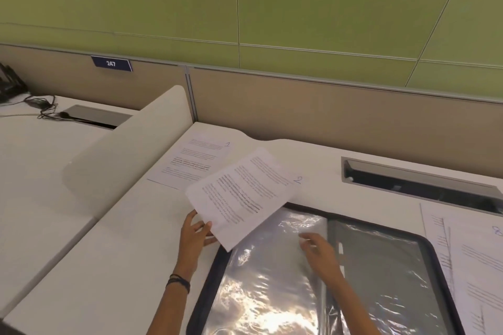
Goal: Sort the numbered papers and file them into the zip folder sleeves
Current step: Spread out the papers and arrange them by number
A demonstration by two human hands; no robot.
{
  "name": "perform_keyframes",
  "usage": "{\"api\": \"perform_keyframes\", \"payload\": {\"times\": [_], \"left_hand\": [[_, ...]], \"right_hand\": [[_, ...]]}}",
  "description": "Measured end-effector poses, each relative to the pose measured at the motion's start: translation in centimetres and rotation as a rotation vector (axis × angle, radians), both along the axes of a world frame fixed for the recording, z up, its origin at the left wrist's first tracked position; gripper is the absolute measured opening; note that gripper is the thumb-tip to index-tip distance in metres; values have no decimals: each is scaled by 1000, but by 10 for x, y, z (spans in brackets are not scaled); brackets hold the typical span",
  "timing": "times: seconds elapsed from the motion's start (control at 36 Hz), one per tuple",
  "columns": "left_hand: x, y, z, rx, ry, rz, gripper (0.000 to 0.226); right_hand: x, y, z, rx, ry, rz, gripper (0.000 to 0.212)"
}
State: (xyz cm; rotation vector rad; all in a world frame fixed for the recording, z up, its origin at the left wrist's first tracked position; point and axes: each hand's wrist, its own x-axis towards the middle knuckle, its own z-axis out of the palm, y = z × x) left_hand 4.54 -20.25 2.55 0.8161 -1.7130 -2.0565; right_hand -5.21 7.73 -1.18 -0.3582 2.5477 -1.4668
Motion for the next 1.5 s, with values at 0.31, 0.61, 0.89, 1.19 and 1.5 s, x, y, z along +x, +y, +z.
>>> {"api": "perform_keyframes", "payload": {"times": [0.31, 0.61, 0.89, 1.19, 1.5], "left_hand": [[30, -80, -29, 38, -34, 348, 53], [13, -123, -38, 46, -18, 440, 50], [-8, -142, -49, 29, 1, 462, 50], [-37, -161, -66, -57, -65, 404, 49], [-111, -141, -60, -1012, -291, 61, 61]], "right_hand": [[11, -28, -38, 442, 261, 216, 62], [15, -32, -42, 461, 424, 137, 51], [14, -35, -47, 445, 459, 101, 41], [13, -38, -50, 449, 491, 87, 39], [13, -39, -50, 450, 517, 77, 50]]}}
